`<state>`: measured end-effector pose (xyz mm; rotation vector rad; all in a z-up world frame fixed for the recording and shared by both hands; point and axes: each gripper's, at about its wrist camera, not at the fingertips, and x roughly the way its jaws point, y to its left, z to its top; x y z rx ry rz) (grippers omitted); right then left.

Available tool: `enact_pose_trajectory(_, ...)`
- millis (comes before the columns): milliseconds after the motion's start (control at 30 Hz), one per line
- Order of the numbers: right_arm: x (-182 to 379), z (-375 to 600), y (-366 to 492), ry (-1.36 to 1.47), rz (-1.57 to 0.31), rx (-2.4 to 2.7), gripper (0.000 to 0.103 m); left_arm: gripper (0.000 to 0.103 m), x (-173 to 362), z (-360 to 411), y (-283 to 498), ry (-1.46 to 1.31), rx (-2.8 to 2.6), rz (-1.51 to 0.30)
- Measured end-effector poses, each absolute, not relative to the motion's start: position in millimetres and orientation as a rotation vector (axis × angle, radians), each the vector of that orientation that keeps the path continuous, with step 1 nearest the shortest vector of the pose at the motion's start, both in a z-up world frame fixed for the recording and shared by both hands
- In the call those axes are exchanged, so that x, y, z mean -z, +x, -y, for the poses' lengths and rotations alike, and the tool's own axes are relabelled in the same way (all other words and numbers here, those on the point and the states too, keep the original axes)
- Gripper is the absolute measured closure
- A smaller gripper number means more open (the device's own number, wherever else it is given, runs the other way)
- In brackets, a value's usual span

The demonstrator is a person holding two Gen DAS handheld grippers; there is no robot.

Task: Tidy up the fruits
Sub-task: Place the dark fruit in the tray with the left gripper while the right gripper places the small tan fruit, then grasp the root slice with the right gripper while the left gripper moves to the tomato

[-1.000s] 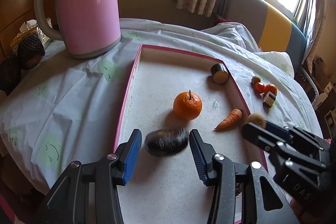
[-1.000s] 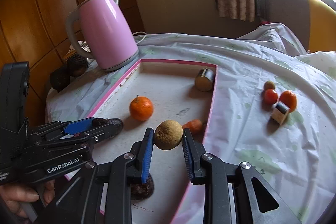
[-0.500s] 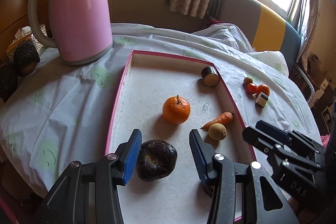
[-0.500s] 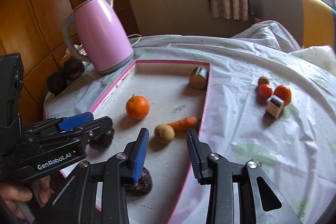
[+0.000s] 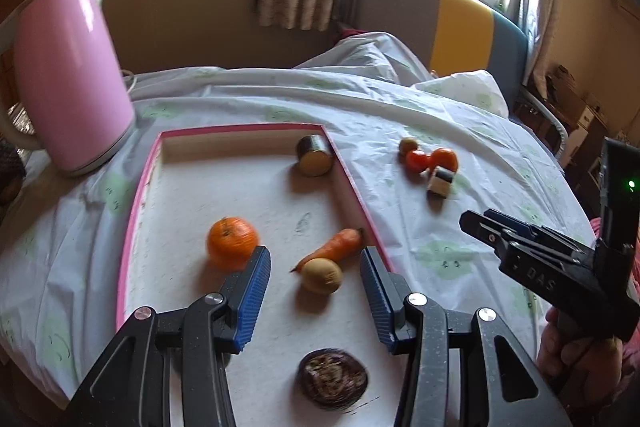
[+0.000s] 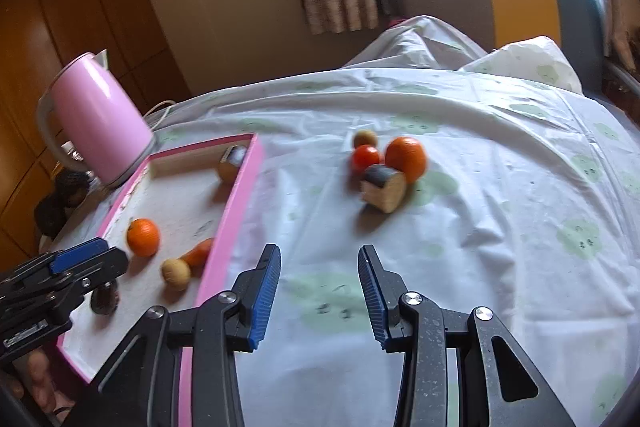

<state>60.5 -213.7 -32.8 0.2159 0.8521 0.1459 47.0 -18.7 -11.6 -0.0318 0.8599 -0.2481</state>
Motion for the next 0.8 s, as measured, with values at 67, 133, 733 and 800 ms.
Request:
enact_pose_trajectory(67,35.0,223.9,65.3,0.231,-0.855,-0.128,0.062,0.056,10.5,27.4,50.5,-0.023,0.267,-0.861)
enact_pose_trajectory(133,37.6,233.1,71.8,0.254,-0.86,-0.116,0.062,0.056,9.9,34.3,54.5,-0.02,0.28,-0.864)
enact_pose_trajectory(733,71.6,242.2,138.9,0.316,-0.928,-0.09,0.064,0.056,14.9,55.4,91.1,-0.034,0.303,-0.9)
enact_pose_trajectory(800,71.1,244.6,137.9,0.323,-0.927,-0.095,0.065,0.056,16.1,57.9,94.1,-0.031,0.308,-0.906)
